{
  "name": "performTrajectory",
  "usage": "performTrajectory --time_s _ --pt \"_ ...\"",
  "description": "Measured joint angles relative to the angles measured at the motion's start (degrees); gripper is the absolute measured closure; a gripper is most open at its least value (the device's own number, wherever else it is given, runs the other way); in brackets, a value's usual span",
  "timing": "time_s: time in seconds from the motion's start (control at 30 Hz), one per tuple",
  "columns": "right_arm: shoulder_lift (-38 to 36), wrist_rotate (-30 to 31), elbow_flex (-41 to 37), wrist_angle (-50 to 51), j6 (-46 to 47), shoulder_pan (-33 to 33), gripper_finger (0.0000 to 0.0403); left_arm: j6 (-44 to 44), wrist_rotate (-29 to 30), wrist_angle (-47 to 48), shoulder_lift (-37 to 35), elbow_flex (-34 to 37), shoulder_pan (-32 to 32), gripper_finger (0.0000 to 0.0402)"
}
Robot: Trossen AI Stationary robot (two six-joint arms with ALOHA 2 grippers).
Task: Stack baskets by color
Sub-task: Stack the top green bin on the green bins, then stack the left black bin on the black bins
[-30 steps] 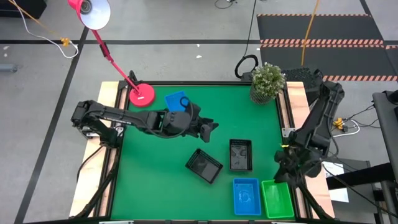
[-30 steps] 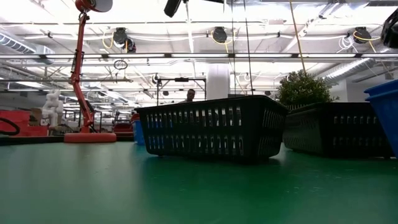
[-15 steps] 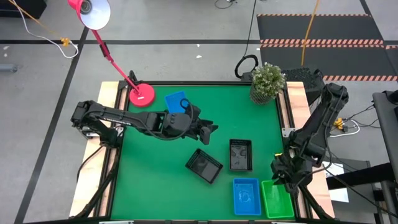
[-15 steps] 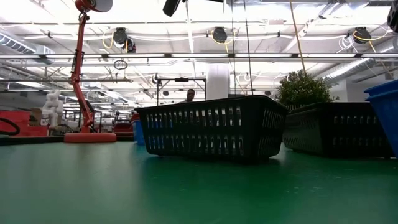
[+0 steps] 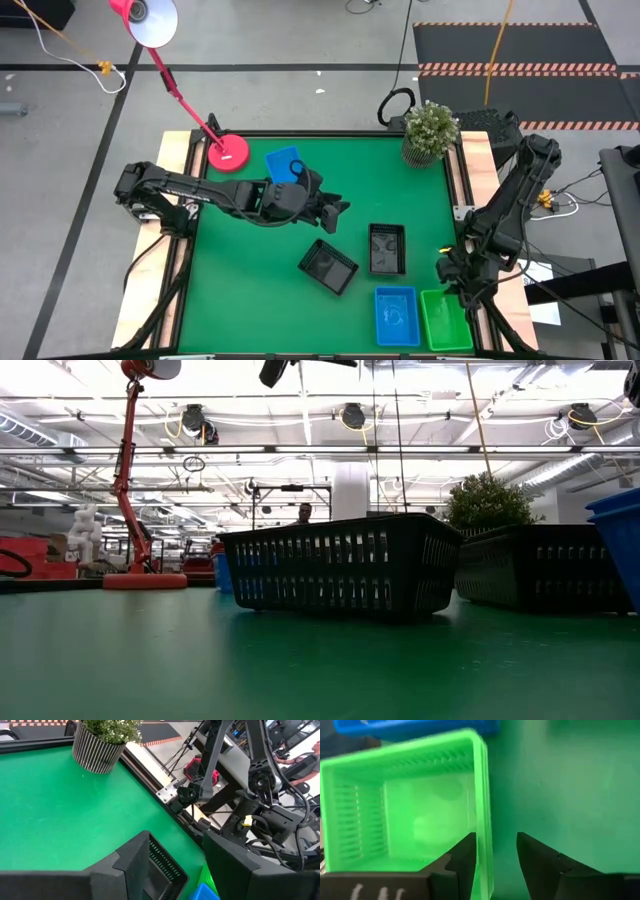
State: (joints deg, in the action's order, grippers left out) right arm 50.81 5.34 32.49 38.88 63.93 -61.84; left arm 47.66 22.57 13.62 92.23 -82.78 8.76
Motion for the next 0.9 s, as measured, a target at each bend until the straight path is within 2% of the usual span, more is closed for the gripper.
performTrajectory --time_s 0.43,0.73,0.9 --pt "0.0 -10.0 0.0 3.4 6.2 -0.1 0.0298 -0.7 0.0 0.3 0.0 0.0 0.0 0.0215" --pt "-1.4 -8.6 0.0 2.2 10.2 -0.6 0.0298 -1.4 0.0 0.9 0.0 0.0 0.0 0.0215" --pt "-5.2 -6.7 0.0 1.5 13.8 0.5 0.0298 3.2 -1.1 7.6 0.0 0.0 0.2 0.0215"
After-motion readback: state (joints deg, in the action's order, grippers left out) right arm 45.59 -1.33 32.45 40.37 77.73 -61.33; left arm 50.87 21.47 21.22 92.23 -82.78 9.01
